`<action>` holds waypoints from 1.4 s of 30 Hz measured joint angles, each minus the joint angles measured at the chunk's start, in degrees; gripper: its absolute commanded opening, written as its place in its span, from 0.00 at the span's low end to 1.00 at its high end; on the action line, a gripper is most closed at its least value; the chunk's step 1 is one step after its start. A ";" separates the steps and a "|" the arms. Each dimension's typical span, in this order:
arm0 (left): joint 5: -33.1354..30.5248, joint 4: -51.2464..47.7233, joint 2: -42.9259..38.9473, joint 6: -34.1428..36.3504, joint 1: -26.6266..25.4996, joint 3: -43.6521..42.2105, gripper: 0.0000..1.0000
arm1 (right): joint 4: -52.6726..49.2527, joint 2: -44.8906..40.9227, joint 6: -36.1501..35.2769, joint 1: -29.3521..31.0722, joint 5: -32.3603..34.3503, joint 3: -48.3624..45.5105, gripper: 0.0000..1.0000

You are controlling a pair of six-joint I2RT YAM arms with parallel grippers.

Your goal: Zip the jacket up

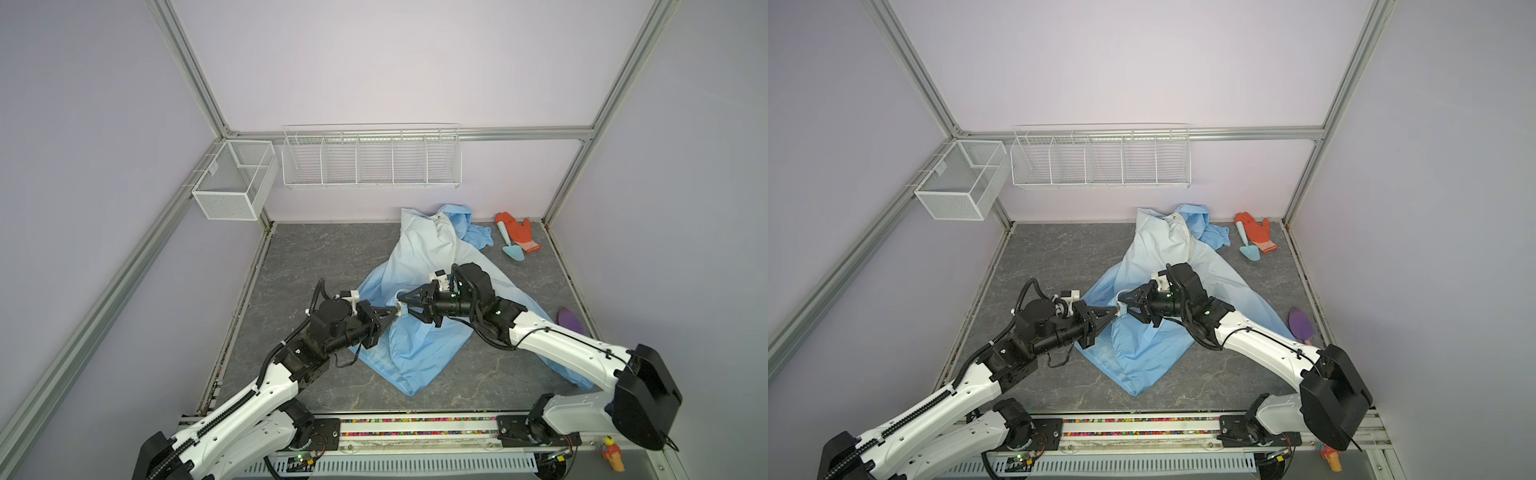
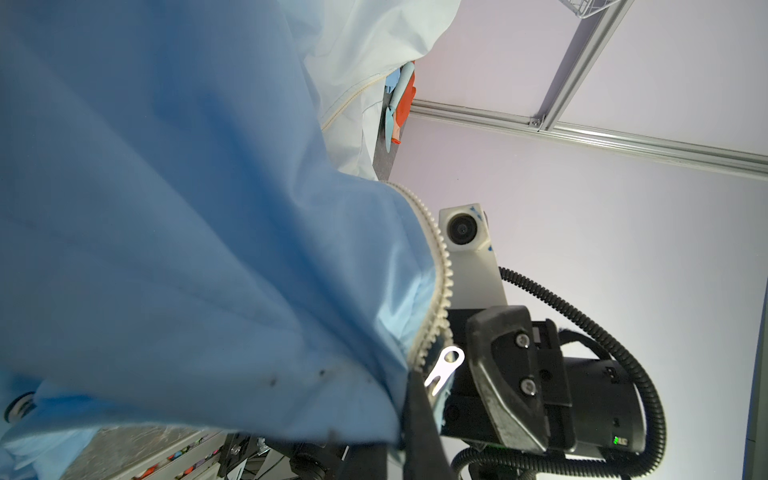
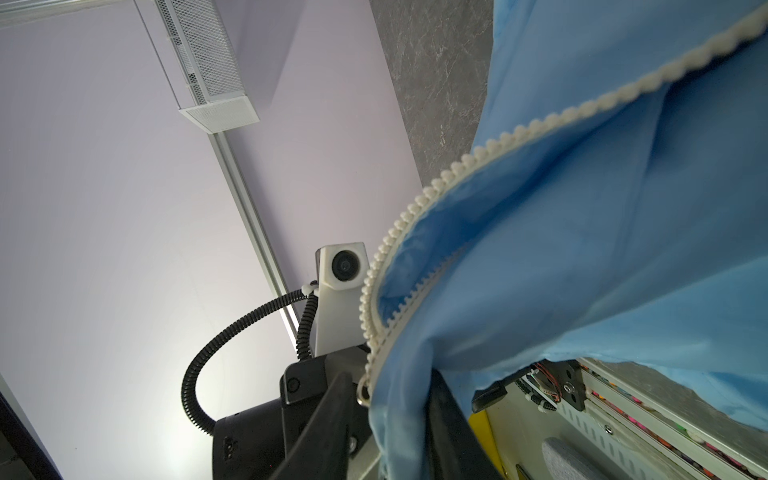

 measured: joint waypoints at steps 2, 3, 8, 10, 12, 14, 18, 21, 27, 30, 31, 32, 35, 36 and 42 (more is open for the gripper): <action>-0.44 -0.02 -0.02 -0.09 0.00 0.00 0.00 | -0.24 0.00 -0.44 -0.02 -0.35 0.04 0.26; -0.79 -0.09 -0.11 -0.11 0.00 0.00 0.00 | -0.48 0.02 -0.66 -0.02 -0.52 0.17 0.24; -2.49 -0.55 -1.51 -0.28 0.00 0.02 0.00 | -1.03 0.02 -1.66 -0.02 -1.53 0.52 0.24; -2.86 -0.76 -1.95 -0.28 0.00 0.04 0.00 | -1.25 0.02 -2.01 0.00 -1.92 0.63 0.26; -3.21 -0.90 -1.99 -0.26 0.00 0.15 0.00 | -1.77 0.15 -2.49 0.00 -2.54 1.05 0.27; -3.65 -0.94 -1.99 -0.28 0.00 0.35 0.00 | -2.27 0.55 -2.91 0.00 -3.13 1.75 0.28; -4.24 -1.16 -1.90 -0.24 0.00 1.14 0.00 | -2.62 0.72 -3.48 0.07 -3.82 2.34 0.29; -4.48 -1.31 -1.88 -0.26 0.00 1.42 0.00 | -2.69 0.72 -3.76 0.07 -4.28 2.34 0.29; -4.52 -1.55 -1.66 -0.26 0.00 1.79 0.00 | -2.71 0.72 -4.66 0.04 -4.48 2.43 0.21; -4.52 -1.77 -1.64 -0.24 0.00 2.19 0.00 | -2.71 0.72 -5.05 0.07 -4.48 2.67 0.16; -4.55 -1.79 -1.62 -0.24 0.00 2.27 0.00 | -2.73 0.72 -5.20 0.04 -4.48 2.75 0.13; -4.57 -1.79 -1.62 -0.24 0.00 2.36 0.00 | -2.71 0.72 -5.29 0.04 -4.46 2.80 0.11; -4.74 -2.32 -1.60 -0.24 0.00 2.73 0.00 | -2.67 0.87 -5.40 0.02 -4.39 2.91 0.07; -4.81 -2.69 -1.55 -0.22 0.02 2.93 0.00 | -2.64 1.03 -5.38 -0.02 -4.39 2.95 0.07; -5.09 -4.83 -1.16 0.20 0.22 4.31 0.00 | 0.15 1.88 -3.72 -0.90 -3.56 2.47 0.07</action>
